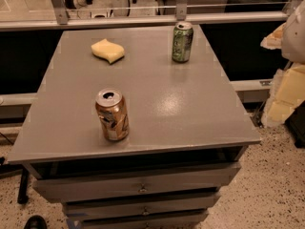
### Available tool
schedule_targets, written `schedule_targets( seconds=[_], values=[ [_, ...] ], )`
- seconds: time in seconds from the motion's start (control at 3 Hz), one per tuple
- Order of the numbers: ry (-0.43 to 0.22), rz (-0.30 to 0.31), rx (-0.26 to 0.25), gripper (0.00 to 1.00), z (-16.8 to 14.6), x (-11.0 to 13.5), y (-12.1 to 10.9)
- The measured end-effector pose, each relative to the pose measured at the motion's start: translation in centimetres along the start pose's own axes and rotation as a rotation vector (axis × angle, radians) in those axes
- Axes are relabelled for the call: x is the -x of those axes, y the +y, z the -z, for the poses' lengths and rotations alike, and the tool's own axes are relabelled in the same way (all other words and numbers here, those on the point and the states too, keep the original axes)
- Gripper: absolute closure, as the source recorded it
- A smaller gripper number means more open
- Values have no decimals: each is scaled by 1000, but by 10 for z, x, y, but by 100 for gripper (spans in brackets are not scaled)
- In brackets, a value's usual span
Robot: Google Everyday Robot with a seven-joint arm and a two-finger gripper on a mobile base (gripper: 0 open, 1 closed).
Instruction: Knock orange can over
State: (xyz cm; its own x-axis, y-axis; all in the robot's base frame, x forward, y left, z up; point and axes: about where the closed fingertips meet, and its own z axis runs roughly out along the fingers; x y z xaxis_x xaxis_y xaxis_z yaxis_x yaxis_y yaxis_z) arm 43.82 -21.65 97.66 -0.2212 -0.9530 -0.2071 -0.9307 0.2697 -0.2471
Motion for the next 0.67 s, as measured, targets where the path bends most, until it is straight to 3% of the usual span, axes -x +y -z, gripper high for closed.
schedule_targets(
  seconds=[0.33,0.67],
  values=[
    [0,0,0,0,0,0,0],
    [-54,-29,9,0,-5,3,4]
  ],
)
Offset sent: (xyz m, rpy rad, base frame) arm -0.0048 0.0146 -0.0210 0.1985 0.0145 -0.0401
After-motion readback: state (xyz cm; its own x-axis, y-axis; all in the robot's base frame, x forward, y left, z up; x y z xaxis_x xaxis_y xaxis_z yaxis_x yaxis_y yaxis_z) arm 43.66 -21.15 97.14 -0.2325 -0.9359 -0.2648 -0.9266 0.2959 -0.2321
